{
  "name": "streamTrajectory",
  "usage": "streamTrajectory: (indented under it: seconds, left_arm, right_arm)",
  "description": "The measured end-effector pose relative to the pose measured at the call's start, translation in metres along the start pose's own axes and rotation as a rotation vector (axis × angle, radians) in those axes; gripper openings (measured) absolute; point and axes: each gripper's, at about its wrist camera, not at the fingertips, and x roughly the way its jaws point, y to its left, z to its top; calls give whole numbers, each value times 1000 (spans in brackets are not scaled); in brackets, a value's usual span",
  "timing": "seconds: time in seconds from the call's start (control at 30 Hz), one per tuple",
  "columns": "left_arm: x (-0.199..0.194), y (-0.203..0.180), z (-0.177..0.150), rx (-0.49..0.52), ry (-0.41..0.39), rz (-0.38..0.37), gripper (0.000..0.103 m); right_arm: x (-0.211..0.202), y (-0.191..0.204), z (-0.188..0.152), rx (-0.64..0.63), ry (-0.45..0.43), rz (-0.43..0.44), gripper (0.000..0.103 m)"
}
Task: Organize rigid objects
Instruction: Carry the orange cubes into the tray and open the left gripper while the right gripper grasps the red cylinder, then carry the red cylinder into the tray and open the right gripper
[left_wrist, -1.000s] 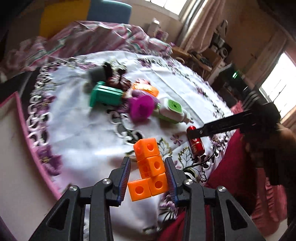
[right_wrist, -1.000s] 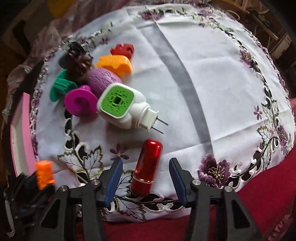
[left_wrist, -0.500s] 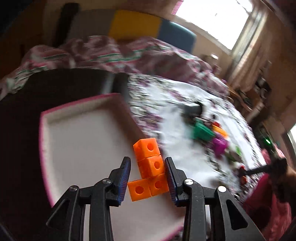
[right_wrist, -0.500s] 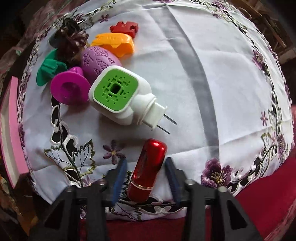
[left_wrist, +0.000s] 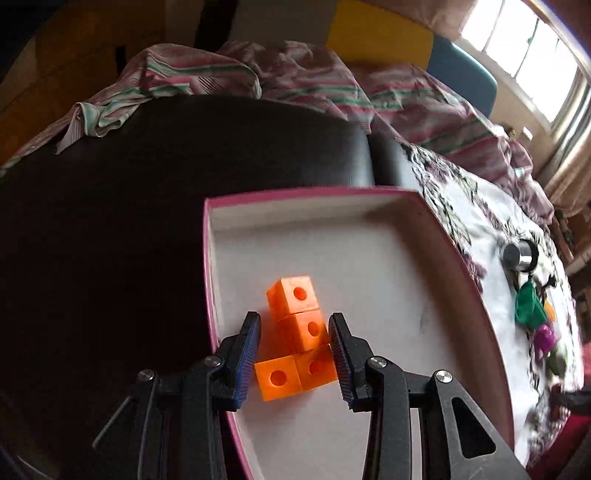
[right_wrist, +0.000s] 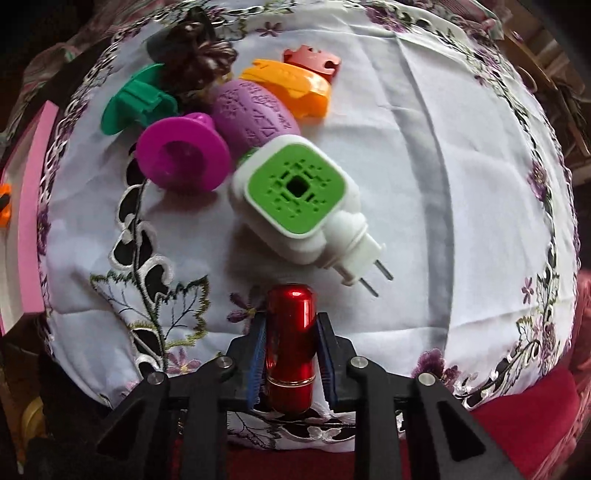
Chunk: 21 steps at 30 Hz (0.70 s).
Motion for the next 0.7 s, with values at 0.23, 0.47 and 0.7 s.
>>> streamTrajectory:
  seconds: [0.23, 0.47, 0.7]
  left_arm:
    - [-21, 4, -13, -45, -33, -23, 46]
    - [-65, -11, -45, -57, -104, 30, 60]
    - [-96, -34, -83, -19, -130, 69, 63]
  right_arm:
    - [4, 20, -3, -36, -12, 44, 25]
    - [-7, 29, -13, -90, -35, 65, 25]
    - [-23, 41, -26, -149, -92, 71, 25]
